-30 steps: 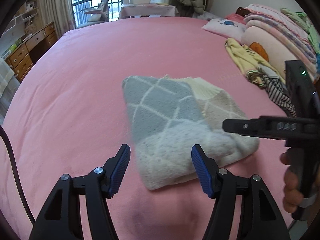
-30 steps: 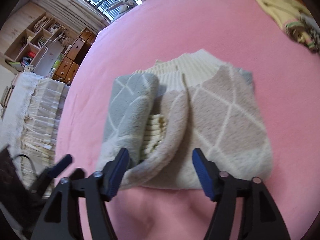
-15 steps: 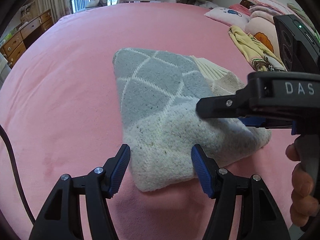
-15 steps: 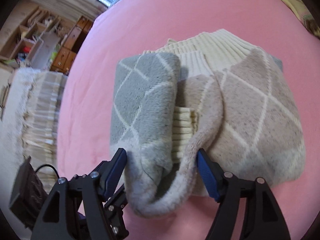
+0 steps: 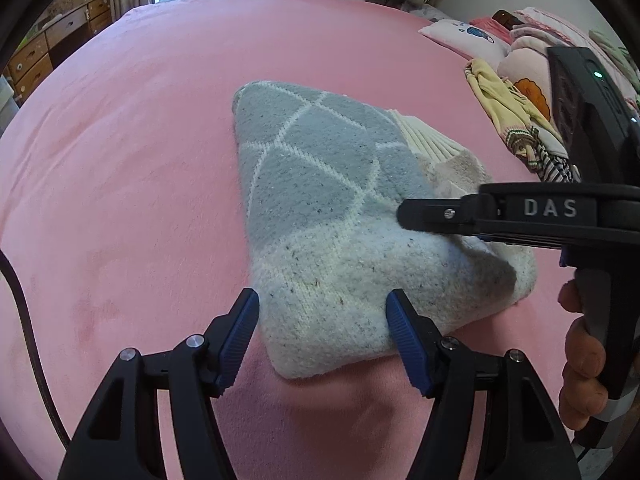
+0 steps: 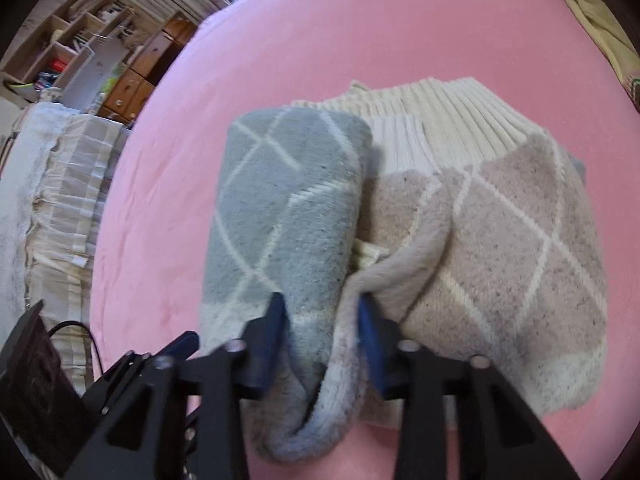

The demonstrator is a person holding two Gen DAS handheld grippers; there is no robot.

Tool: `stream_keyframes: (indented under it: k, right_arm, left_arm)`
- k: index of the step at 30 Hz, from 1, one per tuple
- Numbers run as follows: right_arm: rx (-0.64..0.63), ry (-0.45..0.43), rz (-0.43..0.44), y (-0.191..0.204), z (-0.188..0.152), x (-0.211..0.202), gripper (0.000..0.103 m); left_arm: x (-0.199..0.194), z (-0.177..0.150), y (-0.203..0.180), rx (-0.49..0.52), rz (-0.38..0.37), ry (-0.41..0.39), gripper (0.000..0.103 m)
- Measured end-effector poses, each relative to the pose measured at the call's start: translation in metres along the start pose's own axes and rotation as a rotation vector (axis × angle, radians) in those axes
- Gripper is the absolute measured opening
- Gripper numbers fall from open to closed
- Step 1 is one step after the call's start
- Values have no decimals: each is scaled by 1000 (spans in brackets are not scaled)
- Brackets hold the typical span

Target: Fold small clothes

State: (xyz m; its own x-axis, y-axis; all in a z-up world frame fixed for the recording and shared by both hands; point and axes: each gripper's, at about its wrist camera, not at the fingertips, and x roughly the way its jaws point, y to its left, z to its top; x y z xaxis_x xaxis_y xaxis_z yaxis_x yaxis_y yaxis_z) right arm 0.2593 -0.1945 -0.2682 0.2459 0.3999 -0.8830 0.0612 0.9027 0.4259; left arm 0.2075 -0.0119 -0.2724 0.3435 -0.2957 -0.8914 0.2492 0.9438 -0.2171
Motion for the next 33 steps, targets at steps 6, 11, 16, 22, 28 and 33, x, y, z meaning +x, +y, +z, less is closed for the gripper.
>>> stream_keyframes:
  k: [6, 11, 16, 22, 28, 33]
  right_arm:
    - [-128, -164, -73, 23, -15, -35, 23]
    - [-198, -270, -131, 33, -17, -72, 22]
    - [-188, -354, -233, 13, -16, -108, 18]
    - [-51, -362, -392, -62, -19, -124, 0]
    - [15, -268, -257, -88, -29, -109, 0]
    - [57, -198, -101, -82, -26, -95, 37]
  left_arm:
    - [-15, 2, 3, -9, 4, -17, 66]
    - [-33, 11, 2, -10, 17, -56, 66]
    - [-39, 26, -8, -16, 10, -84, 66]
    - [-27, 31, -36, 40, 0, -79, 66]
    - [-4, 27, -63, 104, 15, -46, 66]
    - [3, 26, -69, 114, 22, -35, 66]
